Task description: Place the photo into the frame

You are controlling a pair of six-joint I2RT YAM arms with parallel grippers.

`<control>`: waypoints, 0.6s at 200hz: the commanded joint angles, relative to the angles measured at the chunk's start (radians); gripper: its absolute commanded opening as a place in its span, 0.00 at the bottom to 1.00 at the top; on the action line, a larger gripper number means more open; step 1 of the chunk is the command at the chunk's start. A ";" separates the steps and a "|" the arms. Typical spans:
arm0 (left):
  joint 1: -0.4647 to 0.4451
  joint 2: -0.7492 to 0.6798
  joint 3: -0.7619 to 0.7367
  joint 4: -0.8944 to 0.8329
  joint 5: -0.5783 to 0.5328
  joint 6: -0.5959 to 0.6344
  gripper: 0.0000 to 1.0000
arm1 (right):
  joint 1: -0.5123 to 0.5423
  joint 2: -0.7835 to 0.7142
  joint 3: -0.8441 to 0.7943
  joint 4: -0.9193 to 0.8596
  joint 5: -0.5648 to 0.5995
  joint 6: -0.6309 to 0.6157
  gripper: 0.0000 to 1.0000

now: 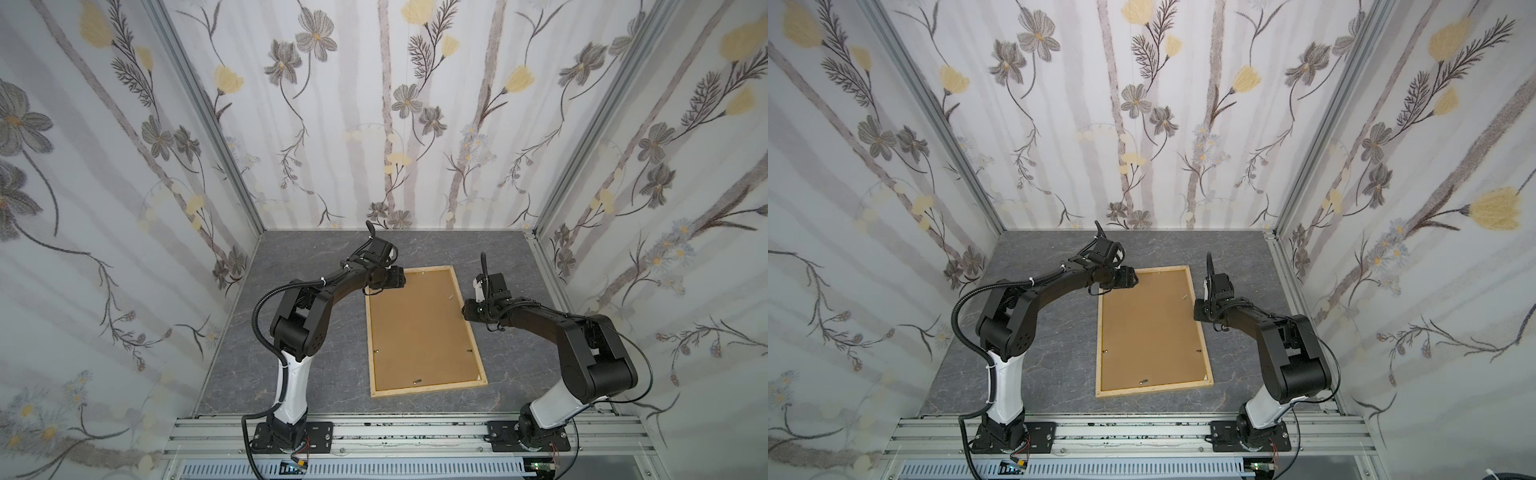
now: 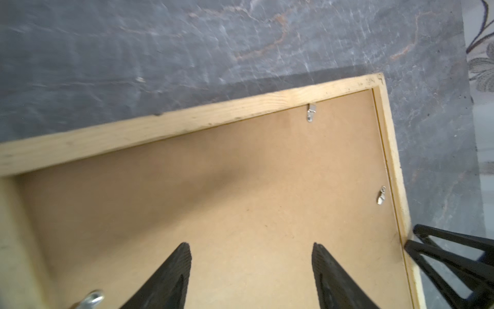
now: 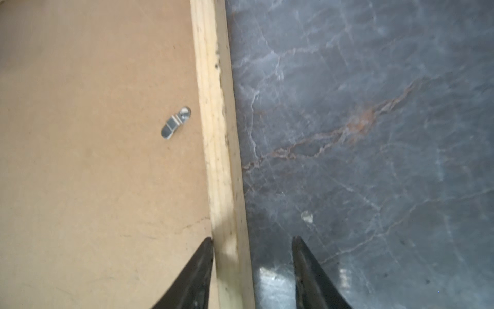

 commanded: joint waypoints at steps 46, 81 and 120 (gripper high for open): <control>-0.133 0.168 0.212 0.012 0.102 -0.061 0.68 | 0.000 -0.058 -0.105 0.098 -0.083 0.065 0.28; -0.167 0.238 0.288 -0.005 0.114 -0.079 0.62 | 0.000 -0.059 -0.128 0.123 -0.107 0.080 0.24; -0.197 0.286 0.346 -0.027 0.123 -0.083 0.58 | 0.000 -0.056 -0.144 0.150 -0.130 0.099 0.20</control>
